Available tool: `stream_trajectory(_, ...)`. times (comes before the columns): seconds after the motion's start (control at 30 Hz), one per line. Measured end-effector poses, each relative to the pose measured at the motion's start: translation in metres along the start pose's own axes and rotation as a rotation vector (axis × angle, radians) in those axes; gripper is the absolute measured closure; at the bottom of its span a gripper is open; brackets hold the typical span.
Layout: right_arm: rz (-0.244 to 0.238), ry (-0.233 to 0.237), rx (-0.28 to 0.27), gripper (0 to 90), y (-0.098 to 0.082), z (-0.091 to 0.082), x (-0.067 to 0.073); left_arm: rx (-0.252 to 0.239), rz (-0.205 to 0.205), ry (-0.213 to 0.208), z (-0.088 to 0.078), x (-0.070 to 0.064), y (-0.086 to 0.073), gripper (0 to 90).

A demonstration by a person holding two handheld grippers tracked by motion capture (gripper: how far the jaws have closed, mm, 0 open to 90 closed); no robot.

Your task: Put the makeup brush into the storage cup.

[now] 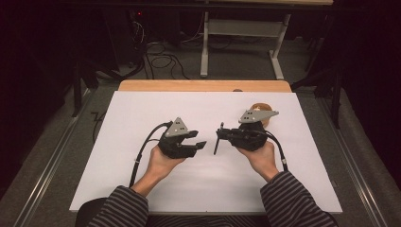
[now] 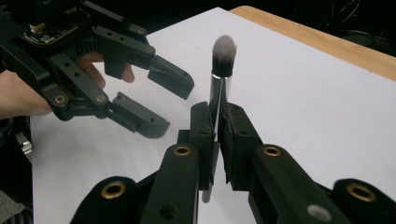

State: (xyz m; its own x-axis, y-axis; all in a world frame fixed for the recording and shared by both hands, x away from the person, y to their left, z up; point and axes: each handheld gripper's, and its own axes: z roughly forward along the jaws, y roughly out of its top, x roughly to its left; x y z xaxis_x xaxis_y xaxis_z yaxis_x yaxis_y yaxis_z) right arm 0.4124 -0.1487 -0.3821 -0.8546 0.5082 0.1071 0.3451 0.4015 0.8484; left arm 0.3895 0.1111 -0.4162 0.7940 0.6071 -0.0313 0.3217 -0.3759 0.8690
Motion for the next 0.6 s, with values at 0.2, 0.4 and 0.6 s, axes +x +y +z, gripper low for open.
stream_trajectory(0.2,0.003,-0.012,0.001,85.5,0.0,-0.006,-0.003,-0.003,-0.02,0.041,-0.01,0.008,-0.008,49.5)
stream_trajectory(0.4,0.0,-0.021,0.007,85.4,-0.001,-0.01,-0.005,-0.019,-0.047,0.068,-0.021,0.016,-0.015,49.5)
stream_trajectory(0.6,0.001,-0.035,0.009,85.5,-0.001,-0.016,-0.008,-0.028,-0.057,0.08,-0.027,0.018,-0.018,49.5)
